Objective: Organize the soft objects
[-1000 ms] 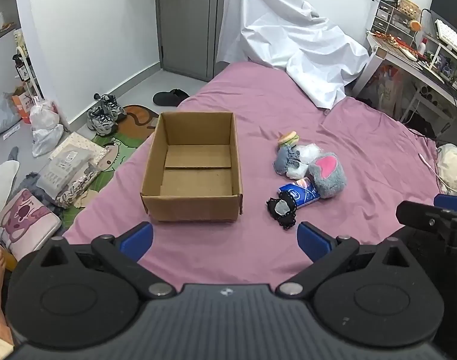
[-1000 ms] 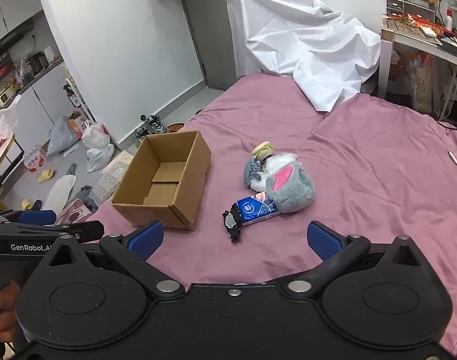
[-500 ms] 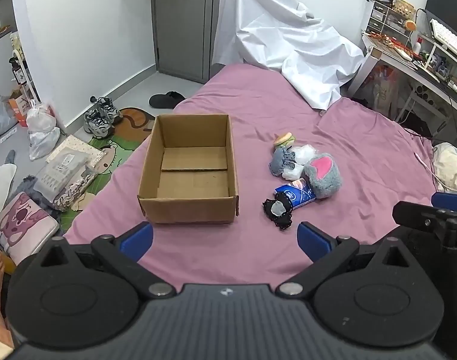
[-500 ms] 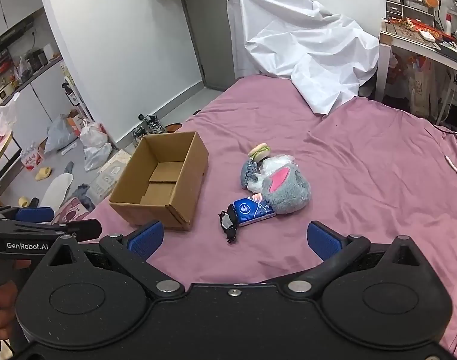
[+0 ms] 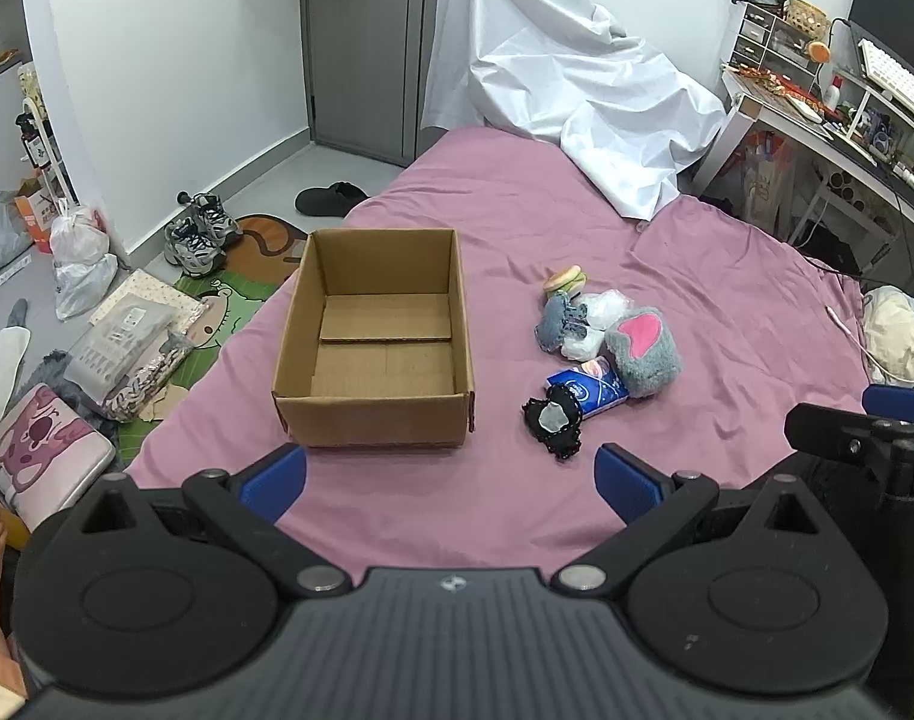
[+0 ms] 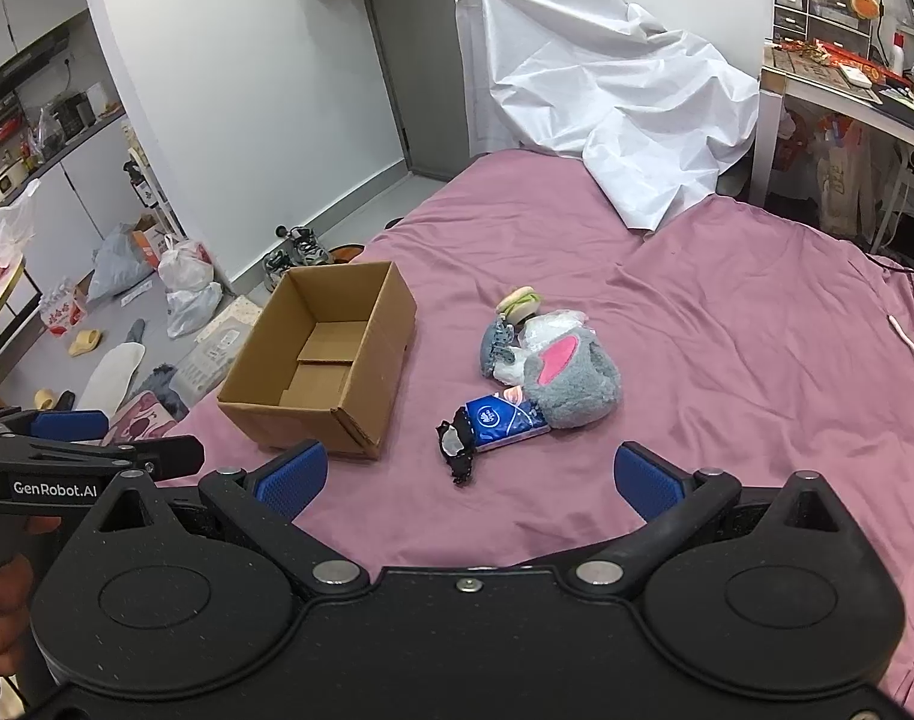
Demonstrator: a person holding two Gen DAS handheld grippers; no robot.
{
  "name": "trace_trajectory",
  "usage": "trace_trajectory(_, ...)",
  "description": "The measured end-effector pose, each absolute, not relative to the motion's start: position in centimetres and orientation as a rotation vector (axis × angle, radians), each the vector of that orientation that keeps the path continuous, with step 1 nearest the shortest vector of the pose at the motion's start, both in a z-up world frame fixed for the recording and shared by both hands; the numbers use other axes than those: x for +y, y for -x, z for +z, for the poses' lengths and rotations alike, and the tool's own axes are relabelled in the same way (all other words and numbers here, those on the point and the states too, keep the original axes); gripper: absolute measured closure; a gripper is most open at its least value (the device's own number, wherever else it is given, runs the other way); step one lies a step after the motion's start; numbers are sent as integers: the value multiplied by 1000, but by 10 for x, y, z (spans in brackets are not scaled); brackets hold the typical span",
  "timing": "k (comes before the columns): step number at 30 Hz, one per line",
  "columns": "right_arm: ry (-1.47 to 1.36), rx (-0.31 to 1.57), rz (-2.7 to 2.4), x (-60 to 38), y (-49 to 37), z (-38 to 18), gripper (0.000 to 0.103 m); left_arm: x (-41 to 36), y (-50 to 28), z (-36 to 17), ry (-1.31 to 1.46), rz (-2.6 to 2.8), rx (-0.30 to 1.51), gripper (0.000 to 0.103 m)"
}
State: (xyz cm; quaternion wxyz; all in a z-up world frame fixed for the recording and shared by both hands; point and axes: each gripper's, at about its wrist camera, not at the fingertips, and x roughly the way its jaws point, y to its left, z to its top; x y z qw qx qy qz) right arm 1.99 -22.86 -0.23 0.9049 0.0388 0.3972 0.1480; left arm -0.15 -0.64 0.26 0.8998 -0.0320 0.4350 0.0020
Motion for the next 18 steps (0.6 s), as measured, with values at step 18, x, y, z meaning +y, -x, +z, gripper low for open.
trace_trajectory(18,-72,818,301,-228,-19,-2,0,-7,1,5,71,-1,884,1)
